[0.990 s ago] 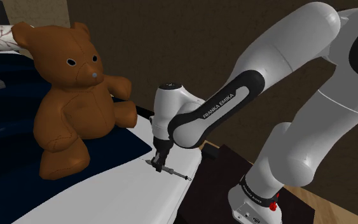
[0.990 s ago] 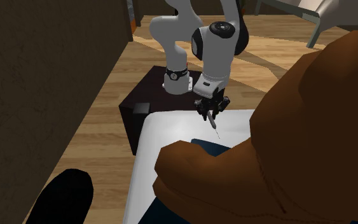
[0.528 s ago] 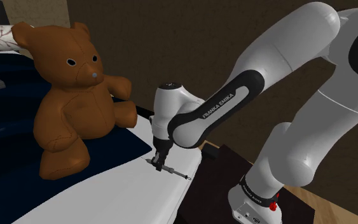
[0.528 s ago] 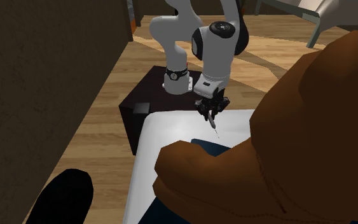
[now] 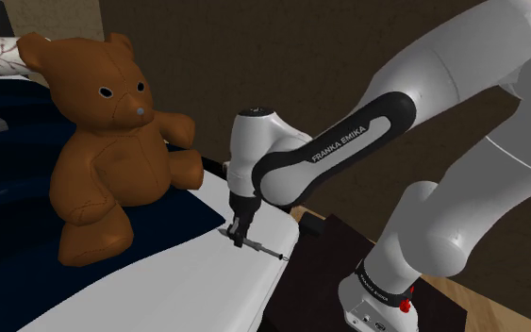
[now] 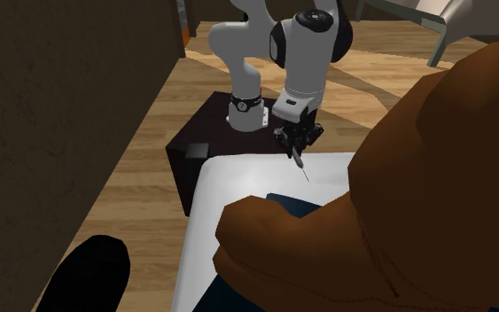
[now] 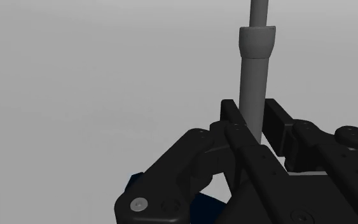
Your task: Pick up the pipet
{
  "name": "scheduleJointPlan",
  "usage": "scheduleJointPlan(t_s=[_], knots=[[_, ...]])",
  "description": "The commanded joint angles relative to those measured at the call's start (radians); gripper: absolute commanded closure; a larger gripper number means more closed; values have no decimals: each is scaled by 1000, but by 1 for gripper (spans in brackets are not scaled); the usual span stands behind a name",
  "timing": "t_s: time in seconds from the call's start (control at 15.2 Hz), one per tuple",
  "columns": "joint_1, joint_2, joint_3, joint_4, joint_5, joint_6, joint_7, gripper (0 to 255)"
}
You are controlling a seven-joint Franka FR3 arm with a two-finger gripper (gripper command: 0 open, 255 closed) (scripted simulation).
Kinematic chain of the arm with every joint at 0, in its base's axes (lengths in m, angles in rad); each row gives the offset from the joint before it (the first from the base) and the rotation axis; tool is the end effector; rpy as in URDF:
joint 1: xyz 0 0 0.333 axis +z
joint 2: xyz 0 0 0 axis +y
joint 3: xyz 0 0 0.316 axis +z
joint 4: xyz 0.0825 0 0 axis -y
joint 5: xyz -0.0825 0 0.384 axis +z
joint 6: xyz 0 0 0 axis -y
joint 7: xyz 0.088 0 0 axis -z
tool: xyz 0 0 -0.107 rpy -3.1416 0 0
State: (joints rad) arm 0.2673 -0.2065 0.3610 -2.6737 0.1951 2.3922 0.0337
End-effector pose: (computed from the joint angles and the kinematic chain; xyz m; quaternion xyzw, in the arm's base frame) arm 0.3256 0.2315 0.2924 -0.9752 -0.2159 0.0476 0.0124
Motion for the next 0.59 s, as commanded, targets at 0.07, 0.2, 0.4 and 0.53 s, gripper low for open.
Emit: scheduleJointPlan(t_s=[0.07,0.2,0.4,0.53], knots=[[2,-35,-5,14,6,-50,-3,255],[4,-60,-9,24,9,-84,-6,255],[6,-95,-15,40,12,-134,-8,255],[6,-97,-16,41,12,-136,-8,255]])
